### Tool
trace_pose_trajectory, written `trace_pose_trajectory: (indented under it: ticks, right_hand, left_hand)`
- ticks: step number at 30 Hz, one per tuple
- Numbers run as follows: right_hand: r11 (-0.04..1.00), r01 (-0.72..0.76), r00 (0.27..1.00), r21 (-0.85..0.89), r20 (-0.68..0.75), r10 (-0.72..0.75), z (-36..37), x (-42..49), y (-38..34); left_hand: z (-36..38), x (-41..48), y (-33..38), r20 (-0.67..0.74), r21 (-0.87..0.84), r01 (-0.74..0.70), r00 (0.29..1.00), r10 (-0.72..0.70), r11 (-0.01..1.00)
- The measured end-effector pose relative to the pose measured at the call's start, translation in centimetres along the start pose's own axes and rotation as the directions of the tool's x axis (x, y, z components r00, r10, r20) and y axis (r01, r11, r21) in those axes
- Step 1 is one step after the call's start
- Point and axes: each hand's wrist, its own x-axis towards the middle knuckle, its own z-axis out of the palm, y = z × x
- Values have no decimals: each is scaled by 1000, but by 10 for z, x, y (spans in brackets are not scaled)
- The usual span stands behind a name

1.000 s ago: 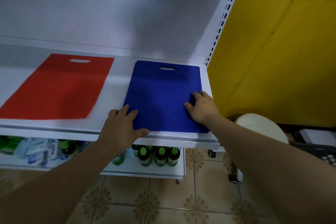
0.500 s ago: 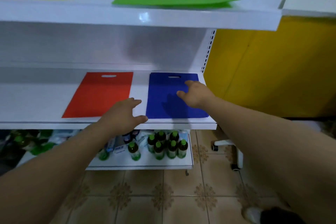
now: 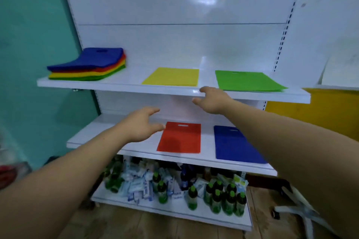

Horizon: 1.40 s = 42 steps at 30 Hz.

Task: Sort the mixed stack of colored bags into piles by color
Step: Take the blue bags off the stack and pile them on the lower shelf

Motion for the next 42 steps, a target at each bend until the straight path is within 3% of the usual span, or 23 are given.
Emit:
trace_pose_trajectory:
  ticks: [11,26,33,42]
  right_hand:
    - [977,208,977,56,-52,-205,-3,91,-136]
    - [923,371,929,103,-38,-369,35,292,-253]
    - [940,332,943,78,-23,-331,83,358,-308]
    - [989,119,991,93,-65,-113,121,438,-357]
  left_hand:
    - [-105,2,-90,-243,-5,126,962,-123,992]
    - [-176,108,-212,-356,-4,294,893,-276,956]
    - [-211,155,-301,-376,21,254,898,-228,967]
    - [-262,244,-415,-271,10,132,954,-124,991]
